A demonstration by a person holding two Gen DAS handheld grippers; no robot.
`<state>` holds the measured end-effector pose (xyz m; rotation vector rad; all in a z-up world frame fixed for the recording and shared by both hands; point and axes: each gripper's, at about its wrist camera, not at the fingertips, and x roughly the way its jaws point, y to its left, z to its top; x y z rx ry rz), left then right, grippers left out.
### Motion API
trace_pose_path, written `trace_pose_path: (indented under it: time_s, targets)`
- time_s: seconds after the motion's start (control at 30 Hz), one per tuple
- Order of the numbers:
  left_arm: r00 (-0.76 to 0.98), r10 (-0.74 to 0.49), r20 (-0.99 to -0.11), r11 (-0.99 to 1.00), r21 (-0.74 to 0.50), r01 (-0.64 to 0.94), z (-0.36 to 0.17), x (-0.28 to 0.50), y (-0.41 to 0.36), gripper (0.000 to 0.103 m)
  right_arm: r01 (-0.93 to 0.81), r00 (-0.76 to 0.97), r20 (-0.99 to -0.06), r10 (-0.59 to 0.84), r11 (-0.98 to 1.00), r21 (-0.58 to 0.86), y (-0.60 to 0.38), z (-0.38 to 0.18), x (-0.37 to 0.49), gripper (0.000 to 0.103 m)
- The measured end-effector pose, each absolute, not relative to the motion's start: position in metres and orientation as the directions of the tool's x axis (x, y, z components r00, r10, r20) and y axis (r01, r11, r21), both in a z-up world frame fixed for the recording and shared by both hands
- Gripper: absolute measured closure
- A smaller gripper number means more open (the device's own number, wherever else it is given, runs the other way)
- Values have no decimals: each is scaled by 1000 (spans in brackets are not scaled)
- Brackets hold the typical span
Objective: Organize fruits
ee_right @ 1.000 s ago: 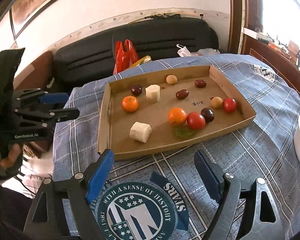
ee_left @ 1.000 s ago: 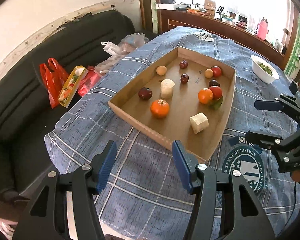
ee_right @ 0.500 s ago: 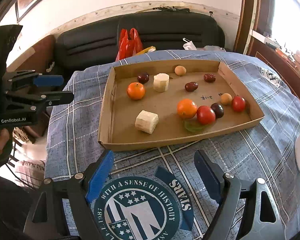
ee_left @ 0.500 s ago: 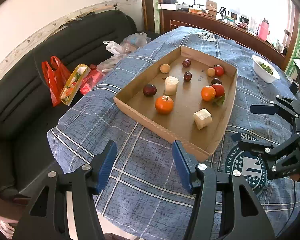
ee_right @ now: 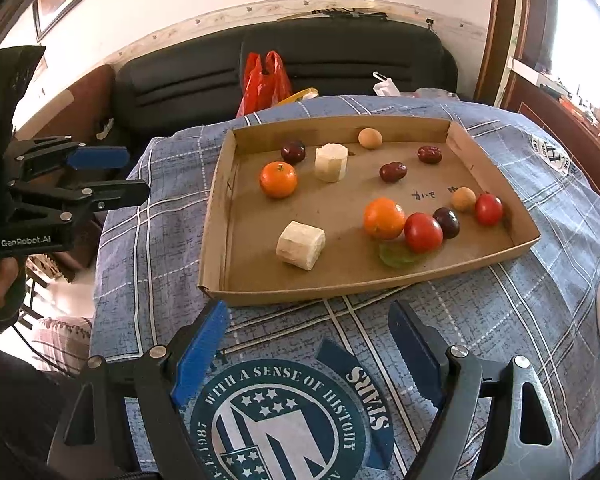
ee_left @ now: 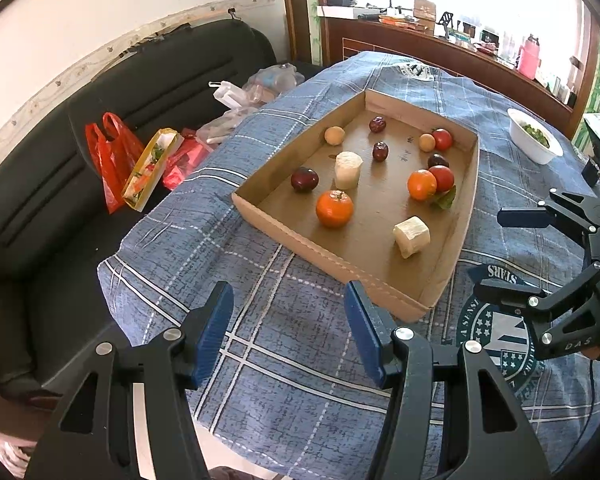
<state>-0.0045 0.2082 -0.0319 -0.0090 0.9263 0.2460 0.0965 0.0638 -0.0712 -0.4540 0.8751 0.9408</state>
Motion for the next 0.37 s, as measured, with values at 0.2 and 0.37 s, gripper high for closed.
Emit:
trace_pose_path:
  time_s: [0.2,0.37]
  targets:
    - [614,245,-750,965,125,-232,-24,-10,207,46,-848,295,-808,510,529,24,67,-69,93,19]
    - [619,250,-744,964,133,-230,-20,-9,205,46,-846,297,-807,510,532,25,67,-69,88,19]
